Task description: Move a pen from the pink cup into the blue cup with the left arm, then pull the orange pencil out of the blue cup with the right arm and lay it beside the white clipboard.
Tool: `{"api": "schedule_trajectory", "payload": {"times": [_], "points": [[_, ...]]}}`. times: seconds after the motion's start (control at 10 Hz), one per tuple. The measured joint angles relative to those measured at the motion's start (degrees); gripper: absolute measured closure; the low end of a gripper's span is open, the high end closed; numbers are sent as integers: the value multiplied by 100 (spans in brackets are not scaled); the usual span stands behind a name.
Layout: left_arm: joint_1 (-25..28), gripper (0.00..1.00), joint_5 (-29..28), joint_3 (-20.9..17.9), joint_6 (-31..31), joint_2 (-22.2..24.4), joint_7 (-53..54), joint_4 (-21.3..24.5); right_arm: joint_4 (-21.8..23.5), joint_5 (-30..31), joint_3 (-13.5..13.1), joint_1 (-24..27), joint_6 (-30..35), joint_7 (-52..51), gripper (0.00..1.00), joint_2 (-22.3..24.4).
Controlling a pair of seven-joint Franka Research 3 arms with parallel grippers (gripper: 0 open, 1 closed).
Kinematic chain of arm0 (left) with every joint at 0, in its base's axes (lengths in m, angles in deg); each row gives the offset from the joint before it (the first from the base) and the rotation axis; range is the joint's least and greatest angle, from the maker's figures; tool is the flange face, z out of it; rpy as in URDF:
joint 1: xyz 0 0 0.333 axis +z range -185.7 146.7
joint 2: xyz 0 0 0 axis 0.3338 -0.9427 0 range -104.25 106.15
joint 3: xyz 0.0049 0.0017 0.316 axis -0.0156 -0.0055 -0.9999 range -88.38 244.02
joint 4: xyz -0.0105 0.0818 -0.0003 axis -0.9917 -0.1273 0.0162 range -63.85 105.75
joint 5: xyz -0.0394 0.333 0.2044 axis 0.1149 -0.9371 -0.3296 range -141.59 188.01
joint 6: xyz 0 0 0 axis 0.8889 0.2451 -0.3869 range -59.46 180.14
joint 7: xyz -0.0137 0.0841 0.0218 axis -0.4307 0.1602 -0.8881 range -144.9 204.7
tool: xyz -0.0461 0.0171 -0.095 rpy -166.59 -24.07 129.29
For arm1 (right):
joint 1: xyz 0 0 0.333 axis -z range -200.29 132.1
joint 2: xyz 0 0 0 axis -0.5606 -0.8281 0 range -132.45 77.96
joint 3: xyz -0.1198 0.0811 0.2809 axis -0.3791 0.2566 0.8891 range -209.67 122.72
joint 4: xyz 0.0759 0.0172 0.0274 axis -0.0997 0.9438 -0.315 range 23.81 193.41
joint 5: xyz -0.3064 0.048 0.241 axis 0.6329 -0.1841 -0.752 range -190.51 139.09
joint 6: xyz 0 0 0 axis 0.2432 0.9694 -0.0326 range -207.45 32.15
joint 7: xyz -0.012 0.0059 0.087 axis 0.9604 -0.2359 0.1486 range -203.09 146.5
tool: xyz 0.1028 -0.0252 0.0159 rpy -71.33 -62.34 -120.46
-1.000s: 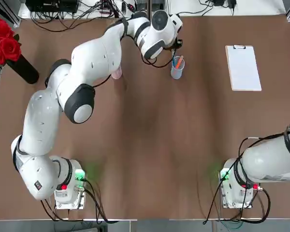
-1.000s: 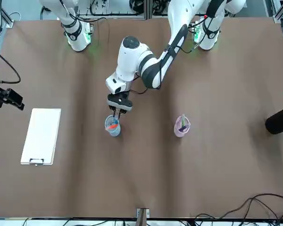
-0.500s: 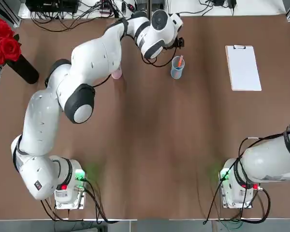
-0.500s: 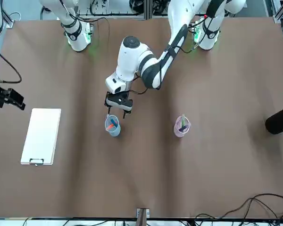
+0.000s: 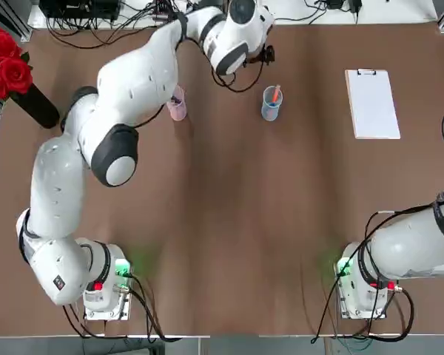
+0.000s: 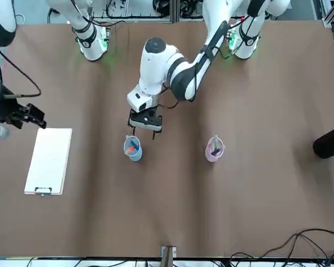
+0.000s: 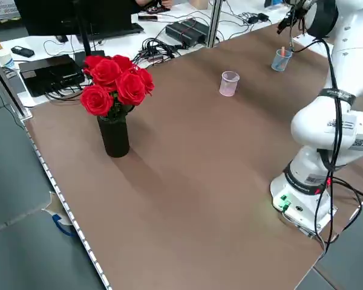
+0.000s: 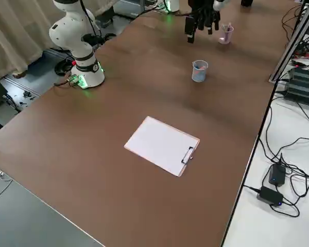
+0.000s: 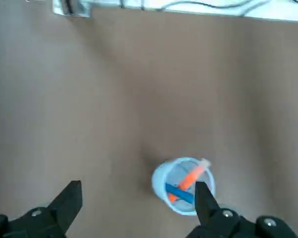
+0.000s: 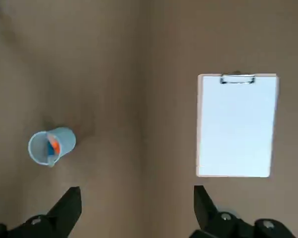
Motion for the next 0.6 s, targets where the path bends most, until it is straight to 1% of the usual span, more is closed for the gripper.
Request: {"api": "schedule_trajectory", "payload": {"times": [0.2,0.3,0.4,0.6], "points": [[429,0,6,2,-789,328,534,-4,16,-664,18,-253,-20,-4,0,-347],[628,0,125,-4,-1380,536,798,-6,16,-856,47,-350,-63,-77,0,-571],[853,0,295,-6,-1855,740,1139,-6,10,-907,126,-421,-264,-249,0,-810],[1444,0,805,-15,-2273,1114,2049,-4,-43,-935,403,-471,-993,-529,0,-1351]]}}
